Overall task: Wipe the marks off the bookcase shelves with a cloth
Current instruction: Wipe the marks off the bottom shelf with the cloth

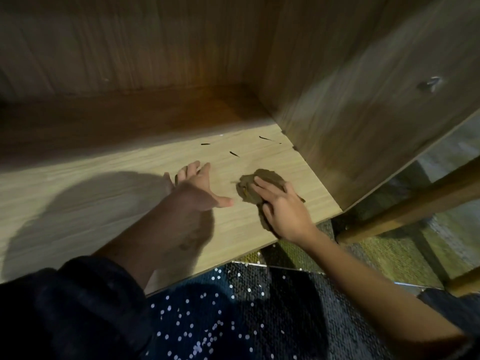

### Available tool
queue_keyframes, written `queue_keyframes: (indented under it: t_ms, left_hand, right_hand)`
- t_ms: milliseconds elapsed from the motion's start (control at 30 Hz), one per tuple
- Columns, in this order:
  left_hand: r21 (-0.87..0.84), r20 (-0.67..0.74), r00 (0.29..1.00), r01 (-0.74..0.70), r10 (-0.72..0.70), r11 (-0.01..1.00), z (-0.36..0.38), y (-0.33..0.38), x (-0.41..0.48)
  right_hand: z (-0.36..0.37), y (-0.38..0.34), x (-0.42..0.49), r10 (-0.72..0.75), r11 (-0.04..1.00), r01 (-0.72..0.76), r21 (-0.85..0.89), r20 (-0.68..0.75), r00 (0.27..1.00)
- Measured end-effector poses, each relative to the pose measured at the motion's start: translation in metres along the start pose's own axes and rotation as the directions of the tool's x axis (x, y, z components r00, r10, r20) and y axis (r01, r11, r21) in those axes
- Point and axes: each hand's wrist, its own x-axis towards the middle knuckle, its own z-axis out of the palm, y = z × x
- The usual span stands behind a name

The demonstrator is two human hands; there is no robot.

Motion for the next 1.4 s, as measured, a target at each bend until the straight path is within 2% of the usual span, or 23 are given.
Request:
queue_keyframes:
  t_ms: [133, 233, 400, 500, 567, 733, 867, 933, 1100, 1267, 1400]
  left_hand:
    - [-0.161, 0.044, 0.996, -0.075, 0.083, 0.984, 0.013, -0.016, 0.004]
    - [-0.198, 0.046, 0.994, -0.085, 0.096, 0.977, 0.014, -0.018, 0.004]
    - [-0.121, 0.038, 0.995, -0.089, 0.094, 0.989, 0.014, -0.019, 0.007]
    - [-0.131, 0.062, 0.995, -0.072, 0.08, 0.989, 0.013, -0.017, 0.008]
    - [-0.118, 0.063, 0.996, -0.06, 0.068, 0.991, 0.013, -0.017, 0.008]
    - [-0.131, 0.056, 0.996, -0.063, 0.071, 0.989, 0.013, -0.016, 0.008]
    - [-0.137, 0.053, 0.996, -0.07, 0.078, 0.988, 0.014, -0.018, 0.008]
    - [-0.142, 0.059, 0.995, -0.069, 0.078, 0.987, 0.013, -0.018, 0.009]
    - [-0.139, 0.109, 0.99, -0.076, 0.092, 0.987, 0.009, -0.021, 0.011]
    - [-0.221, 0.065, 0.994, -0.072, 0.088, 0.973, 0.01, -0.022, 0.013]
    - [-0.41, 0.007, 0.997, -0.071, 0.081, 0.909, 0.009, -0.023, 0.008]
  right_hand:
    - [-0.008, 0.023, 0.034, 0.122, 0.992, -0.122, -0.01, -0.014, 0.992]
    - [-0.002, 0.01, 0.064, 0.15, 0.987, -0.153, -0.04, -0.054, 0.987]
    - [0.014, -0.013, 0.062, -0.058, 0.998, 0.058, 0.019, -0.001, 0.998]
    - [0.009, -0.015, 0.079, 0.072, 0.995, -0.071, 0.065, -0.022, 0.997]
    - [0.008, -0.025, 0.095, 0.102, 0.995, -0.101, 0.026, -0.032, 0.994]
    - [0.013, -0.025, 0.069, -0.102, 0.993, 0.101, 0.052, 0.009, 0.995]
    - [0.0, -0.009, 0.09, 0.098, 0.995, -0.098, 0.006, 0.008, 0.995]
    - [0.003, -0.023, 0.103, 0.131, 0.991, -0.13, -0.01, 0.005, 0.991]
    - [0.009, -0.031, 0.067, -0.041, 0.999, 0.041, -0.021, -0.012, 0.999]
    - [0.012, -0.032, 0.114, 0.099, 0.991, -0.1, -0.093, -0.018, 0.995]
    - [0.017, -0.05, 0.154, 0.057, 0.998, -0.057, -0.012, -0.009, 0.998]
